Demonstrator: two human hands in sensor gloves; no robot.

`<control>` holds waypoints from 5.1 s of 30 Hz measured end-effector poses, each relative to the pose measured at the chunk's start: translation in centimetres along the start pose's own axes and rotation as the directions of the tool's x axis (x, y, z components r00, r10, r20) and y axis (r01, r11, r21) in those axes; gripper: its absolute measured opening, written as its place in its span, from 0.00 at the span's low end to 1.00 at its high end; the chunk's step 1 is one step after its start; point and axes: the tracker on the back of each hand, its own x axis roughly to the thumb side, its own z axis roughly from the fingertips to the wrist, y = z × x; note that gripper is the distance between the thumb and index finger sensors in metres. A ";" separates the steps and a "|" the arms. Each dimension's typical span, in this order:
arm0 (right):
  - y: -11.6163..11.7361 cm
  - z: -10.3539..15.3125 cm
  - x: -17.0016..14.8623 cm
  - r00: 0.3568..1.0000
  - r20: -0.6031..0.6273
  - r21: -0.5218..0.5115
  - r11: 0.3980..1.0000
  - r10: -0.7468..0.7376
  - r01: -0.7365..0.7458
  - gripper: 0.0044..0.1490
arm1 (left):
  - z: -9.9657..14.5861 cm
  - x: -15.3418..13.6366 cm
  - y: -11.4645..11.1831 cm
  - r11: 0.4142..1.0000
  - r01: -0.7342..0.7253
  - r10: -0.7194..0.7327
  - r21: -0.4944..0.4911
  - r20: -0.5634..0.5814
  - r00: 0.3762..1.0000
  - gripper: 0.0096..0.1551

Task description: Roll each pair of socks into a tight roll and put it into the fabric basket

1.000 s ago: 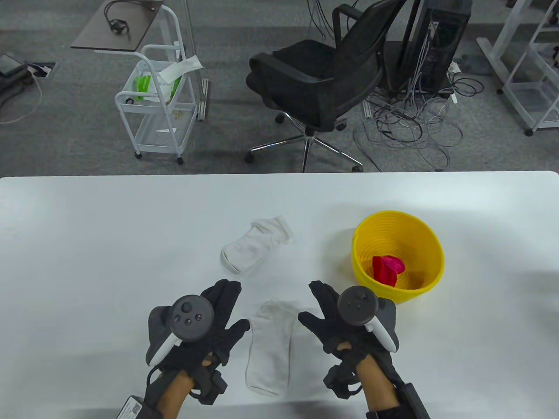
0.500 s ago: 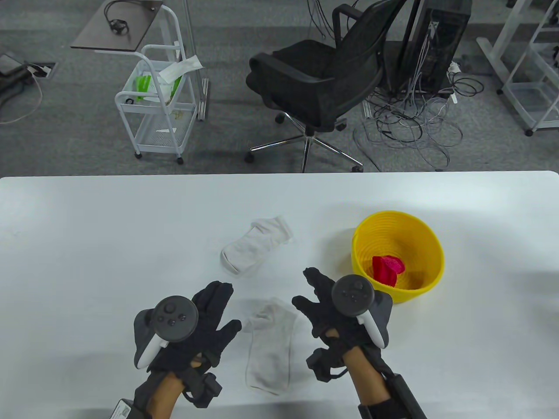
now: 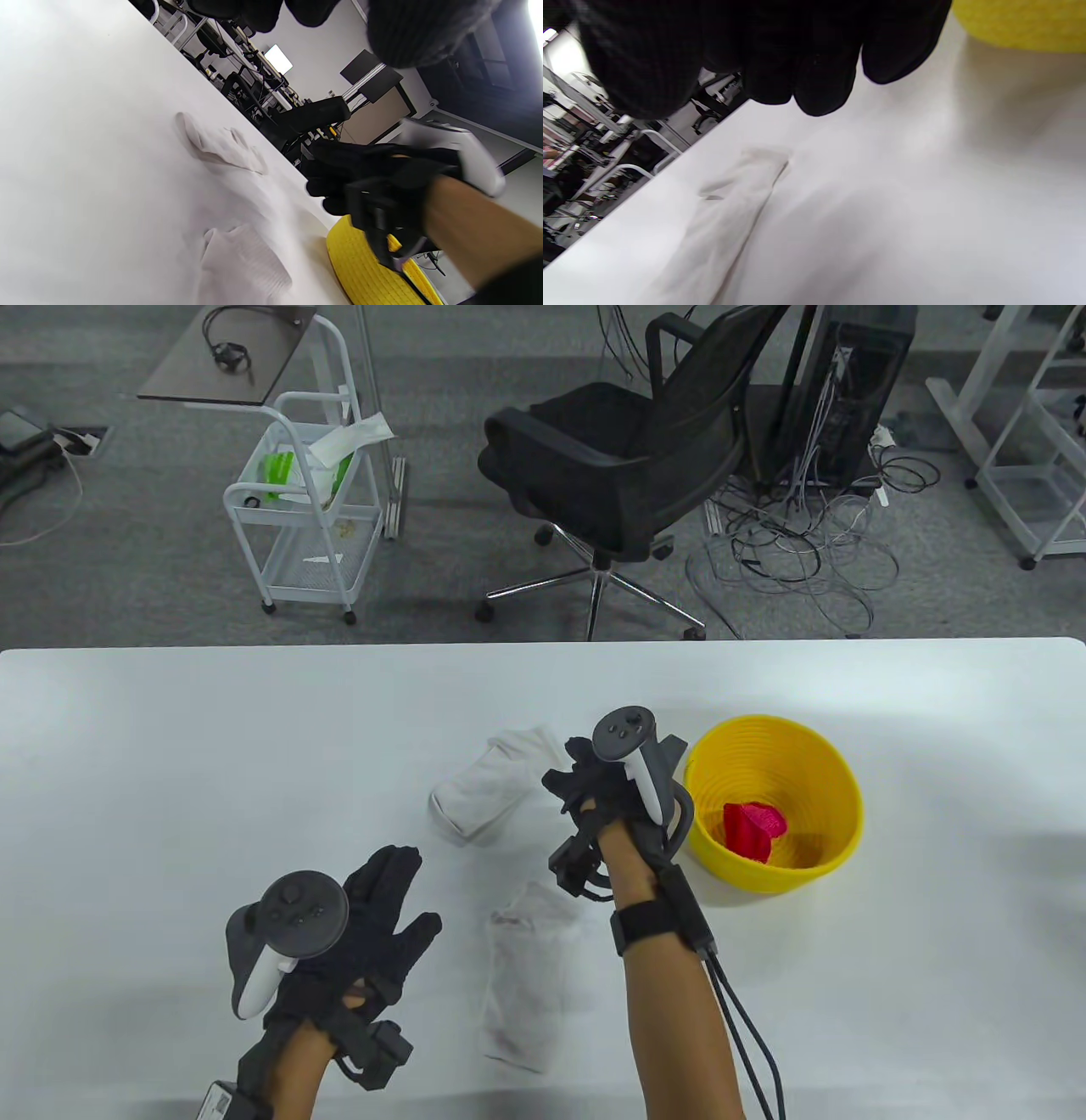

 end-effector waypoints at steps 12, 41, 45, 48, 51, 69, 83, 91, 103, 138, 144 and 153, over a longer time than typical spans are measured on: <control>4.1 -5.3 1.5 0.982 -0.148 -0.057 0.991 0.115 -0.125 0.43 | -0.3 -0.5 0.1 0.999 0.029 -0.030 -0.018 -0.031 0.999 0.47; -0.8 1.3 5.2 0.982 0.169 -0.149 0.983 -0.082 0.108 0.24 | -0.5 -1.5 0.3 0.999 0.001 -0.004 -0.039 -0.078 0.997 0.46; -2.9 4.8 5.4 0.948 0.308 -0.178 0.974 -0.079 0.138 0.24 | -0.5 -1.6 0.5 0.999 -0.006 0.003 -0.034 -0.084 0.996 0.46; -4.2 7.3 4.9 0.923 0.372 -0.160 0.972 -0.103 0.173 0.25 | -0.4 -1.8 0.6 1.000 -0.012 0.009 -0.028 -0.088 0.996 0.46; -5.5 10.5 3.5 0.886 0.441 -0.140 0.965 -0.141 0.223 0.25 | -0.4 -1.8 0.8 1.000 -0.015 0.013 -0.022 -0.089 0.996 0.46; -2.9 20.6 -3.7 0.701 0.634 0.259 0.943 -0.328 0.208 0.24 | -0.4 -2.4 1.0 0.999 -0.050 0.048 -0.013 -0.115 0.992 0.46; 1.4 20.1 -4.4 0.762 0.554 0.381 0.916 -0.335 0.126 0.25 | -0.7 -3.2 0.7 0.998 -0.042 0.035 -0.044 -0.145 0.989 0.46; 2.0 15.4 -6.7 0.837 0.397 0.359 0.903 -0.377 0.236 0.24 | -0.7 -3.2 0.7 0.998 -0.049 0.042 -0.041 -0.146 0.988 0.46; 4.5 12.0 -8.6 0.928 0.263 0.198 0.956 -0.265 0.217 0.24 | -0.9 -2.8 0.0 0.997 -0.027 0.017 -0.074 -0.133 0.991 0.45; 7.5 22.0 -7.3 0.625 0.654 -0.001 0.826 0.427 -0.563 0.26 | -1.6 1.1 -11.3 0.704 0.416 -0.413 -0.576 0.145 0.899 0.25; 9.4 21.7 -7.9 0.554 0.639 -0.041 0.743 0.533 -0.668 0.39 | -2.0 0.6 -11.8 0.698 0.401 -0.411 -0.593 0.126 0.903 0.24; 10.6 21.6 -7.5 0.520 0.632 -0.180 0.762 0.575 -0.622 0.29 | -2.1 0.1 -11.7 0.712 0.353 -0.375 -0.607 0.096 0.922 0.24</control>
